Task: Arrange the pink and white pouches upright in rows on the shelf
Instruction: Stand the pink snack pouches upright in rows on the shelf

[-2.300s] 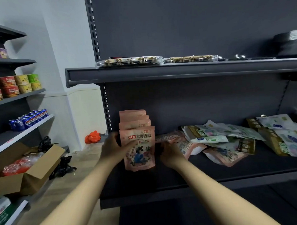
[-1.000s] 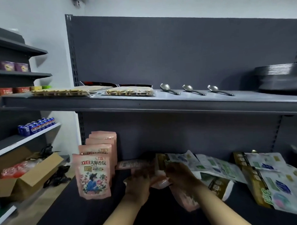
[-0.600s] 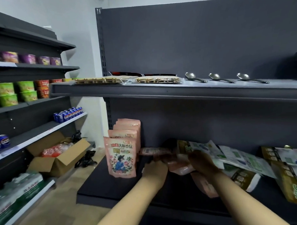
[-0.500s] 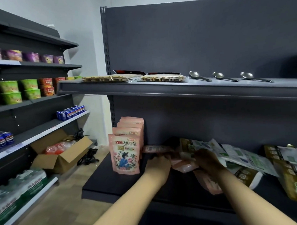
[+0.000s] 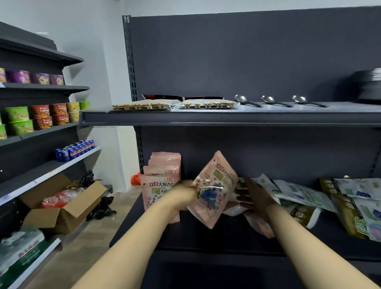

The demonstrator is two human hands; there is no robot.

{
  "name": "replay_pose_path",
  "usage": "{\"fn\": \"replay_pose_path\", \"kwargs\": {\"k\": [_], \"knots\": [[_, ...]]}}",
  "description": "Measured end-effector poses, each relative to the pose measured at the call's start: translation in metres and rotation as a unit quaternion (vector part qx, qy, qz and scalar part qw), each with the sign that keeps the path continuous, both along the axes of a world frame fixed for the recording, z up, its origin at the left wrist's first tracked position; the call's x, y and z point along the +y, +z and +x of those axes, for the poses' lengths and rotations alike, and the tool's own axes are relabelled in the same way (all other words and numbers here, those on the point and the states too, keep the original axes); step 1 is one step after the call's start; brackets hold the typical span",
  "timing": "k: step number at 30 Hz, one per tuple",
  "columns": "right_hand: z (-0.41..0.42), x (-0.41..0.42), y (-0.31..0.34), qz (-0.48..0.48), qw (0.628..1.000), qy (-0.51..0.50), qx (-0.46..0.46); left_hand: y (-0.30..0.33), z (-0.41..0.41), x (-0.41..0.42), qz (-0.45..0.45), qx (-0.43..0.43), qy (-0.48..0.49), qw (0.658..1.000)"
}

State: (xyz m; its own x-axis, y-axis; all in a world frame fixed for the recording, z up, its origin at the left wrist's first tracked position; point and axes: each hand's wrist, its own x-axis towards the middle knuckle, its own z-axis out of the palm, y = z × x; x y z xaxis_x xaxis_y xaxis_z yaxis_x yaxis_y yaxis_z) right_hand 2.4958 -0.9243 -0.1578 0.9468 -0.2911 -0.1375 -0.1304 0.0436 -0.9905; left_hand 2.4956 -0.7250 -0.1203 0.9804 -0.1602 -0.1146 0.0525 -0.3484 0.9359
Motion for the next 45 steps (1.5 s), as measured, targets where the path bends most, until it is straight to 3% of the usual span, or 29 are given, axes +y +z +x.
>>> {"fn": "replay_pose_path", "kwargs": {"k": [2, 4, 8, 12, 14, 17, 19, 25, 28, 33, 45], "knots": [[-0.007, 0.013, 0.009, 0.051, 0.997, 0.056, -0.024, -0.005, 0.004, 0.006, -0.14, 0.039, -0.016, 0.989], [-0.012, 0.023, 0.014, 0.048, 0.993, 0.097, -0.049, -0.006, 0.007, 0.011, -0.2, 0.049, -0.016, 0.978], [-0.024, 0.041, 0.024, 0.052, 0.983, 0.172, -0.046, -0.003, 0.007, 0.019, -0.238, 0.045, -0.079, 0.967], [-0.031, 0.051, 0.03, -0.003, 0.981, 0.189, -0.04, -0.004, 0.007, 0.028, -0.225, 0.019, -0.124, 0.966], [-0.033, 0.055, 0.032, -0.012, 0.984, 0.174, -0.039, -0.003, 0.005, 0.032, -0.19, 0.0, -0.145, 0.971], [-0.033, 0.06, 0.031, -0.058, 0.987, 0.141, -0.048, 0.003, -0.005, 0.042, -0.016, -0.099, -0.165, 0.981], [-0.029, 0.064, 0.026, -0.094, 0.987, 0.124, -0.052, 0.003, -0.008, 0.049, 0.075, -0.149, -0.209, 0.964], [-0.014, 0.1, 0.005, -0.204, 0.965, 0.143, -0.078, -0.019, 0.002, 0.079, 0.178, -0.157, -0.186, 0.954], [-0.016, 0.123, -0.005, -0.312, 0.937, 0.144, -0.055, -0.037, 0.011, 0.1, 0.201, -0.172, -0.145, 0.954], [-0.015, 0.159, -0.024, -0.288, 0.942, 0.16, -0.058, -0.065, 0.02, 0.129, 0.257, -0.189, -0.084, 0.944], [-0.006, 0.179, -0.054, -0.314, 0.939, 0.138, -0.016, -0.098, 0.034, 0.154, 0.21, -0.146, -0.084, 0.963]]}}
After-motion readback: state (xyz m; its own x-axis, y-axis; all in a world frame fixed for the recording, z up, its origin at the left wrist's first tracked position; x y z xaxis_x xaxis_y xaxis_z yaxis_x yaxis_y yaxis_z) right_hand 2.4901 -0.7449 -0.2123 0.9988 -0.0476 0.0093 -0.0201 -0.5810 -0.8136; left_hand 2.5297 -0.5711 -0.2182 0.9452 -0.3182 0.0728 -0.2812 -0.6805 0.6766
